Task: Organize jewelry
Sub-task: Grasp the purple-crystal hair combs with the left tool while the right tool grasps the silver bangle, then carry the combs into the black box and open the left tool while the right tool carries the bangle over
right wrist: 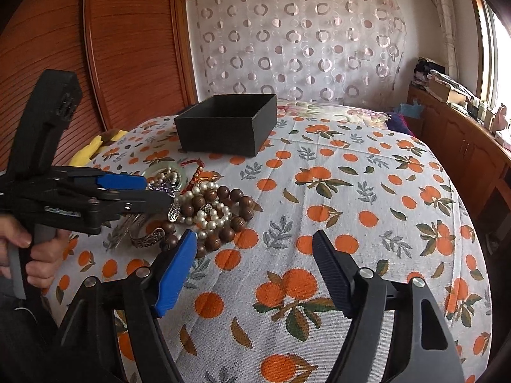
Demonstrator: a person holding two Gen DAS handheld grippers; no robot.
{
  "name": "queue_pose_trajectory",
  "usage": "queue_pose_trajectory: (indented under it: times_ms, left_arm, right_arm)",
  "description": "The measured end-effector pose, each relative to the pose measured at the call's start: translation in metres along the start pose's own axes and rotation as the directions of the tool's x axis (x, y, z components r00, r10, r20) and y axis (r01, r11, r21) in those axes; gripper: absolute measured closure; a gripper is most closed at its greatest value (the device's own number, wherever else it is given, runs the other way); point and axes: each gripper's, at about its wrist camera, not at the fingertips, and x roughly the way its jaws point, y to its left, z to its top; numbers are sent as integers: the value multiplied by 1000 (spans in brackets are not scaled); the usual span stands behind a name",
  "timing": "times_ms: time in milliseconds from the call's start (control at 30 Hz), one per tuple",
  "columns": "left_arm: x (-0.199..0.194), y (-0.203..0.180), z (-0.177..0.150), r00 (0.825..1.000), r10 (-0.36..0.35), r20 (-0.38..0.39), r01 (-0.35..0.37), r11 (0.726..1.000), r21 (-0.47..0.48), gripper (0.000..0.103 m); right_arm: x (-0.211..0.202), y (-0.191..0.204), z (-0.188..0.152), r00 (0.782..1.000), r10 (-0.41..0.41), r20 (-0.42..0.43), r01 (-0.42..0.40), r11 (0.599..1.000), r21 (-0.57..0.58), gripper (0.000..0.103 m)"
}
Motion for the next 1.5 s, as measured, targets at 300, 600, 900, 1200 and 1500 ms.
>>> queue_pose_trajectory:
  times_ms: [300, 600, 900, 1200, 1500]
  left_arm:
    - [6, 0, 0, 1000, -16, -2, 16, 1000, -6, 42]
    - [-17, -4, -5, 997, 30, 71, -30, 1000, 7, 42]
    - [-54, 9, -6, 984, 64, 165, -60, 998, -26, 42]
    - [-71, 20, -8, 973, 90, 213, -80, 995, -53, 42]
    - [-82, 26, -9, 965, 106, 239, -92, 993, -68, 42]
  right_arm:
    - [-1, 1, 0, 1000, 0, 3, 0, 1000, 2, 26]
    - [-1, 2, 1, 1000, -6, -6, 6, 1000, -11, 26]
    - [5, 22, 17, 998, 60, -24, -61, 996, -60, 48]
    - [33, 56, 35, 985, 147, -96, -160, 976, -151, 85]
    - [53, 73, 38, 982, 112, -155, -145, 965, -221, 85]
